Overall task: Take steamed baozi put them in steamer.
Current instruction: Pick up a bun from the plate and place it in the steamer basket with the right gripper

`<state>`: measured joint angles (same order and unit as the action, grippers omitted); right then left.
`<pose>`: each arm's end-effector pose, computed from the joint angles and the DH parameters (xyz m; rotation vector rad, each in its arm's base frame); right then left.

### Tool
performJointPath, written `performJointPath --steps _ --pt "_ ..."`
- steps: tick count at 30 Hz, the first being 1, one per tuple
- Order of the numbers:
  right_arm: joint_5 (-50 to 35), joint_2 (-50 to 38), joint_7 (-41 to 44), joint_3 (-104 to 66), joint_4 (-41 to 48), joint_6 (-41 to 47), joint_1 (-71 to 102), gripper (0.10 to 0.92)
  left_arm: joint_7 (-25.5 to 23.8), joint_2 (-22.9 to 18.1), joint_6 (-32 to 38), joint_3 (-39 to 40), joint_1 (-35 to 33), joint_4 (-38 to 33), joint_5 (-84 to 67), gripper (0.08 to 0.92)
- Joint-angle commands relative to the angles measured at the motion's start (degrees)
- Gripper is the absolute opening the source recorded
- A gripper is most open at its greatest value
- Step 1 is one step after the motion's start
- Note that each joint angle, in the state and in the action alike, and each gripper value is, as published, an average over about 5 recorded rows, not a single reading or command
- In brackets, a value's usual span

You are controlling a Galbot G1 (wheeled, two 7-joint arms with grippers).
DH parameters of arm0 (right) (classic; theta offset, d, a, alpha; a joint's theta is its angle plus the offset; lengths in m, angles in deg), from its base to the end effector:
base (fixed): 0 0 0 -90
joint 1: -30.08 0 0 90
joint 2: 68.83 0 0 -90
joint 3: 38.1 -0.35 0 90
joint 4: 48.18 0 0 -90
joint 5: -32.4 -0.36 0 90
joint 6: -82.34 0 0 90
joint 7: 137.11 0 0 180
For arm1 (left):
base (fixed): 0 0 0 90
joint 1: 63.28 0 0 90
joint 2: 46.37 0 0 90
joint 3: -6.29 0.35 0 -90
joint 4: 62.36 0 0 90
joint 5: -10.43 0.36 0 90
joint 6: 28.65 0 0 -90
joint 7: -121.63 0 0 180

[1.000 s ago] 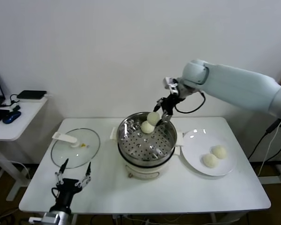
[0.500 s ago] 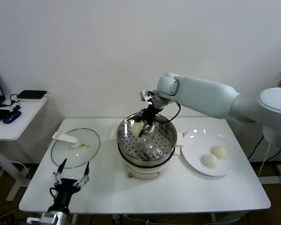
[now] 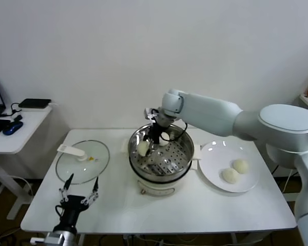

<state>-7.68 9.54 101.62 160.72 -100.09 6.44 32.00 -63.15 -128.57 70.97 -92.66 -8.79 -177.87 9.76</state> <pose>0.6110 0.1474 -0.1119 1.6767 -1.4301 1.2109 0.1530 0.0765 -0.3381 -0.0510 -3.1237 -0.2969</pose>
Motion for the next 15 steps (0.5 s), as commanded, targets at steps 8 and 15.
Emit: performJointPath --steps 8,15 --pt "1.35 0.80 -0.32 -0.36 0.98 -0.31 1.76 0.696 0.00 0.08 0.03 -0.07 -0.03 0.28 -0.03 0.823" --pt "2.09 0.27 -0.37 -0.50 0.58 -0.76 1.50 0.782 0.02 -0.17 0.13 -0.10 -0.08 0.25 0.03 0.823"
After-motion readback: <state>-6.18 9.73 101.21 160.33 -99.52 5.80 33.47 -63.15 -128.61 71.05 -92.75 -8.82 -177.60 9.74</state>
